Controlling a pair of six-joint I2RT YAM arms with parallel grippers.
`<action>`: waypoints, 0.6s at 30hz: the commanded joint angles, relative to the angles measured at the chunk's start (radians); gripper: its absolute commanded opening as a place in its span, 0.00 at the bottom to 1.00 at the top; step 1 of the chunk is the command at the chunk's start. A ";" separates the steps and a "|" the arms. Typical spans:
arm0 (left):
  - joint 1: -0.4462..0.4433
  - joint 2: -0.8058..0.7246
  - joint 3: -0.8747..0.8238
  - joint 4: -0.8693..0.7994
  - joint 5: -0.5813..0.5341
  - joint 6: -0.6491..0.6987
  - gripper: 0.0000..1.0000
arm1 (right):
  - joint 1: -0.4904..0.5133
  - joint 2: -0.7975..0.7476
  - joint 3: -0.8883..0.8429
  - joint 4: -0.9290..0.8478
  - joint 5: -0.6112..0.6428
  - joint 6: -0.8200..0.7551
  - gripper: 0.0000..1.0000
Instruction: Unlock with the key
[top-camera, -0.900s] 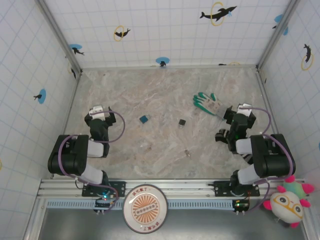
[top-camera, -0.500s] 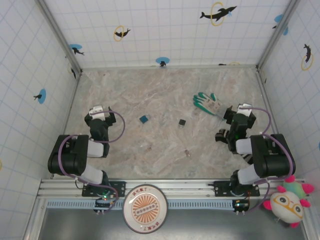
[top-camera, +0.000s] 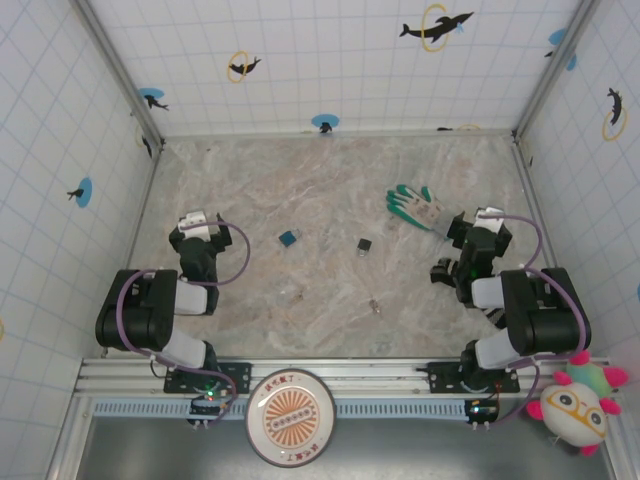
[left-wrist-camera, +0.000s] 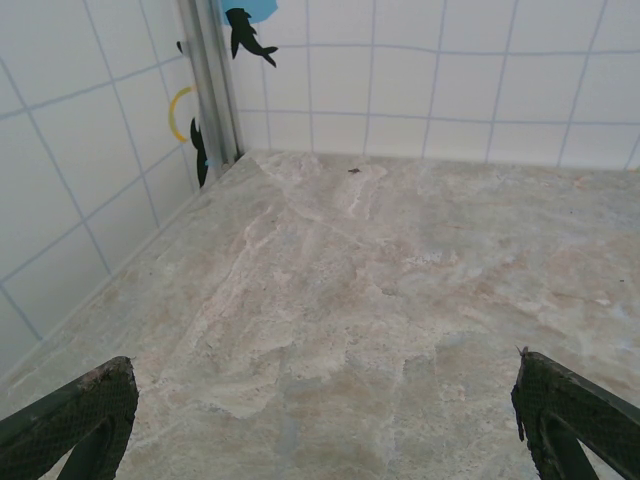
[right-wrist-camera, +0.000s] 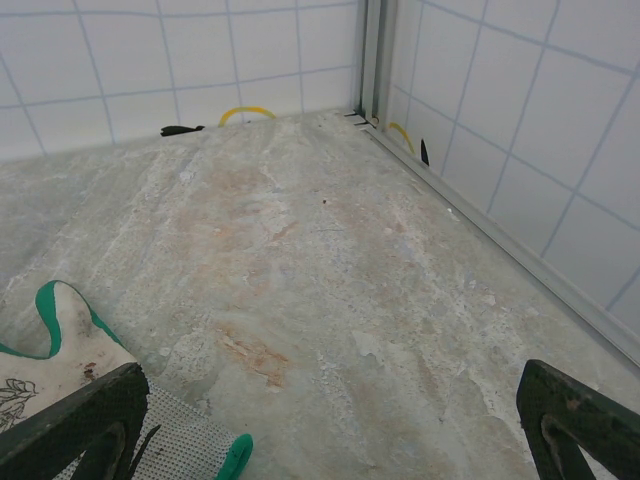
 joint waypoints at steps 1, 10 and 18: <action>0.008 -0.018 0.002 0.029 0.013 -0.007 0.98 | -0.003 -0.020 0.031 0.011 0.007 0.007 0.97; 0.006 -0.187 0.180 -0.437 -0.020 -0.052 0.98 | -0.002 -0.248 0.123 -0.324 -0.040 0.012 0.97; 0.009 -0.327 0.405 -0.938 0.018 -0.506 0.98 | -0.036 -0.456 0.250 -0.603 -0.210 0.332 0.97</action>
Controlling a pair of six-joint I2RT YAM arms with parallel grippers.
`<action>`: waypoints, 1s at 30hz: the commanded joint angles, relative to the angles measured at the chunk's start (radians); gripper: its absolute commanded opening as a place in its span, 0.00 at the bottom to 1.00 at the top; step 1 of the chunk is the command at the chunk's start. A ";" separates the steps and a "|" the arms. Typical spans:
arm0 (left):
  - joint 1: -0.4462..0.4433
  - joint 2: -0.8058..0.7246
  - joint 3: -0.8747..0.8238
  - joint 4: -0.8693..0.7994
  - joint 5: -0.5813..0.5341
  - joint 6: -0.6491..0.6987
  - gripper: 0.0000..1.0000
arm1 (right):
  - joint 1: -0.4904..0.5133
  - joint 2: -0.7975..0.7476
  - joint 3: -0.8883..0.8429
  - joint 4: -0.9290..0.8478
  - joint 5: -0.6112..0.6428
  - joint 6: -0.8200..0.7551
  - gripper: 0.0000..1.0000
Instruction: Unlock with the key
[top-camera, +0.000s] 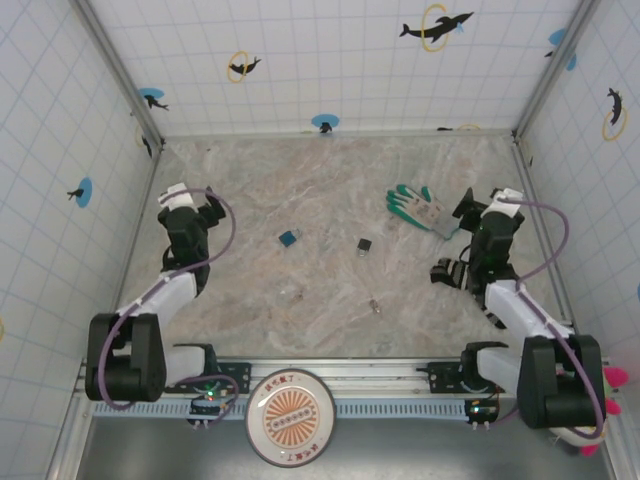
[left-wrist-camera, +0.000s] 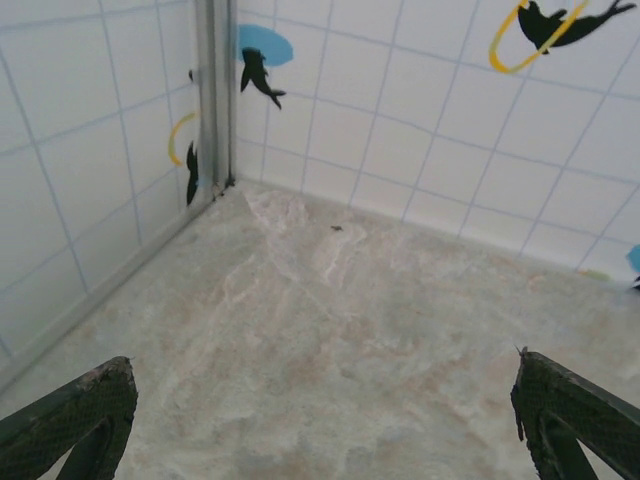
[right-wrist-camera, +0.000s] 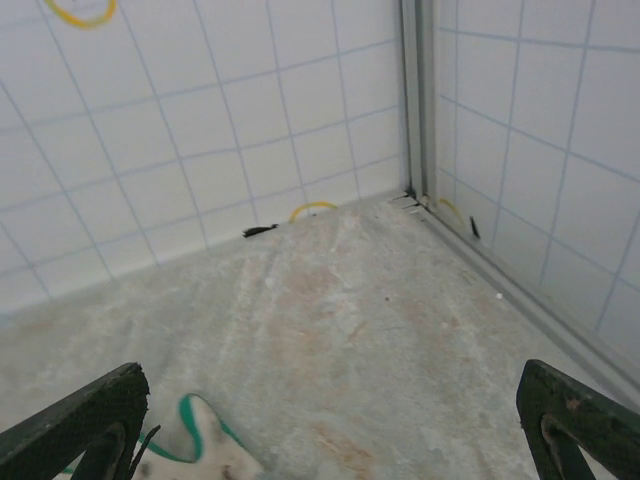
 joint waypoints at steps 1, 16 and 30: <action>0.012 -0.020 0.148 -0.364 0.073 -0.271 0.98 | -0.027 -0.071 0.109 -0.216 -0.113 0.227 0.97; -0.013 -0.066 0.215 -0.702 0.592 -0.314 0.67 | 0.068 -0.173 0.162 -0.496 -0.430 0.492 0.60; -0.216 -0.193 0.088 -0.830 0.580 -0.394 0.47 | 0.553 -0.067 0.157 -0.532 -0.302 0.493 0.42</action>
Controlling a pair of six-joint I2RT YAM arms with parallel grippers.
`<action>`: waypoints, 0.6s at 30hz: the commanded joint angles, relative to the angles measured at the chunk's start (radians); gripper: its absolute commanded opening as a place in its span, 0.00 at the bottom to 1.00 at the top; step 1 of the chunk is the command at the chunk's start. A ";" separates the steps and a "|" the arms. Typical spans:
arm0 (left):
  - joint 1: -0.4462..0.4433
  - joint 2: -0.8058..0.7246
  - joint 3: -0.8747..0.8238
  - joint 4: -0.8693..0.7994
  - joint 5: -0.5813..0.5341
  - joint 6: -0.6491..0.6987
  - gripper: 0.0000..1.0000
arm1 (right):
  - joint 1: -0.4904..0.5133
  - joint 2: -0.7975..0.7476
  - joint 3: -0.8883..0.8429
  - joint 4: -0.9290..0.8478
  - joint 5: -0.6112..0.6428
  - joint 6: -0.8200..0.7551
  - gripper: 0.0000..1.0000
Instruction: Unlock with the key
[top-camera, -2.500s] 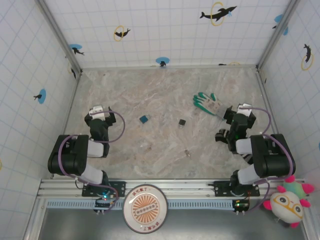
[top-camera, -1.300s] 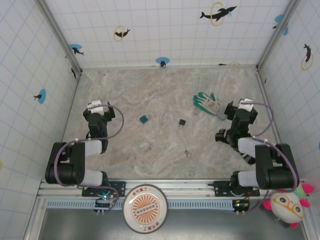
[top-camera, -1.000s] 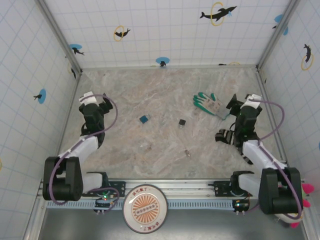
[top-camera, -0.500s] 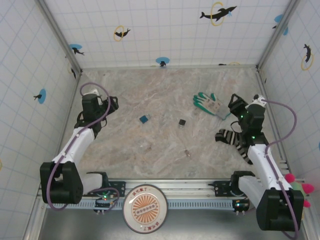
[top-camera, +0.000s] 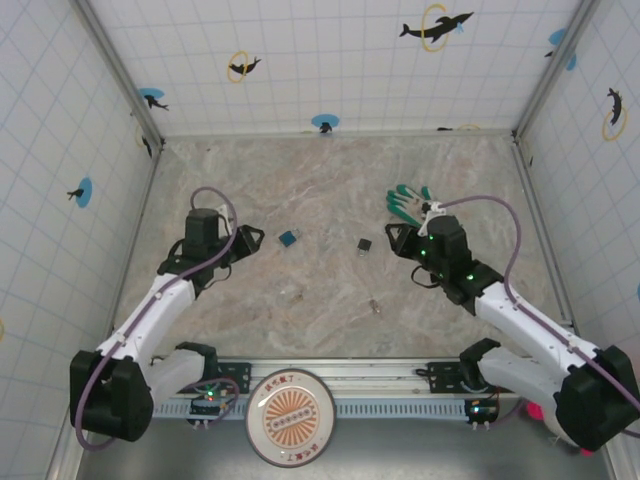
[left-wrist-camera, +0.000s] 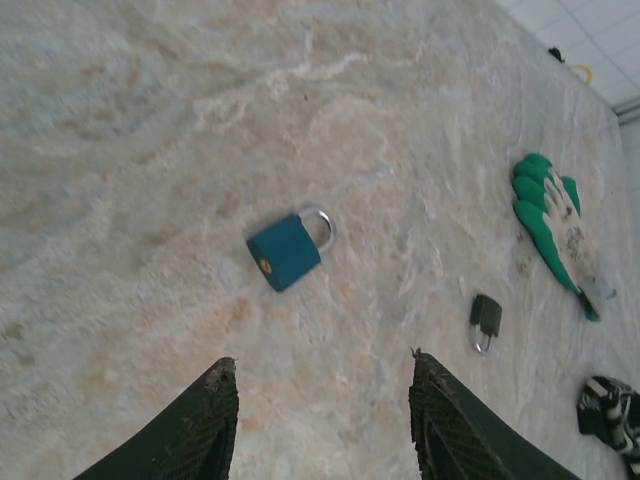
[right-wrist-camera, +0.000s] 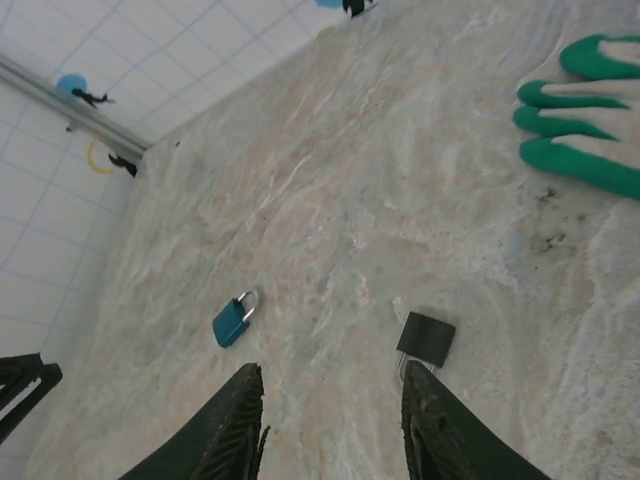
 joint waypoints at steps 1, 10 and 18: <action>-0.046 -0.016 -0.033 -0.044 0.003 -0.046 0.47 | 0.068 0.031 0.022 -0.011 0.060 -0.002 0.47; -0.288 0.066 -0.044 -0.033 -0.038 -0.115 0.32 | 0.169 0.129 0.018 0.030 0.044 0.029 0.30; -0.423 0.166 -0.025 -0.067 -0.084 -0.149 0.32 | 0.213 0.159 0.017 0.044 0.052 0.031 0.30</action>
